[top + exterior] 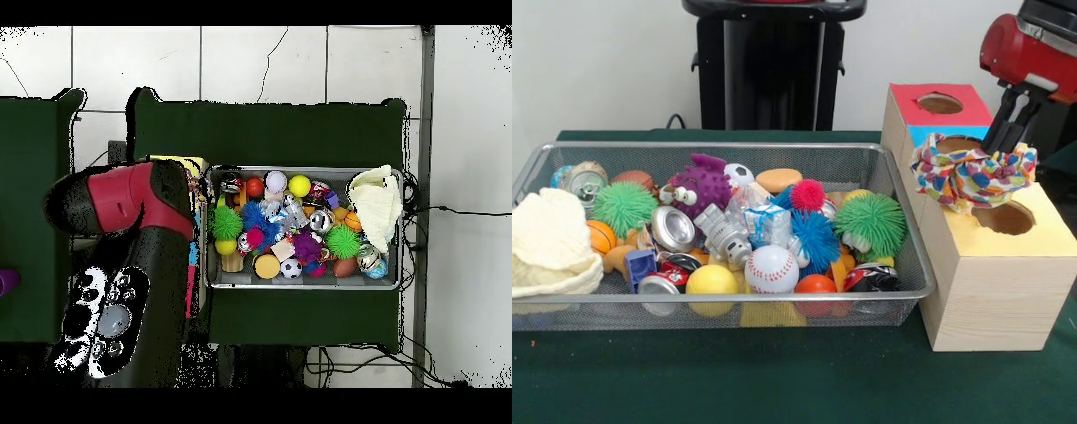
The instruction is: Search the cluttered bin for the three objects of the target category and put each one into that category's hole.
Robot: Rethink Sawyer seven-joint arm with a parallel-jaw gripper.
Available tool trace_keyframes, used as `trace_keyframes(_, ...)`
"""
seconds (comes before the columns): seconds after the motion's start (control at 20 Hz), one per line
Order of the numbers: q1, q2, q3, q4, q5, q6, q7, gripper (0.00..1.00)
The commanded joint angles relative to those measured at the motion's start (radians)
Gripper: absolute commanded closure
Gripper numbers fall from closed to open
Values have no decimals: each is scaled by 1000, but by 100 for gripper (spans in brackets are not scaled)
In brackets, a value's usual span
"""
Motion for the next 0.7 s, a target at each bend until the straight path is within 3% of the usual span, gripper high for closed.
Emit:
trace_keyframes(0.05, 12, 9, 12, 152, 19, 28, 244, 100)
trace_keyframes(0.4, 19, 9, 31, 189, 35, -25, 235, 100)
trace_keyframes(0.7, 42, 72, 39, 156, 41, -75, 266, 100)
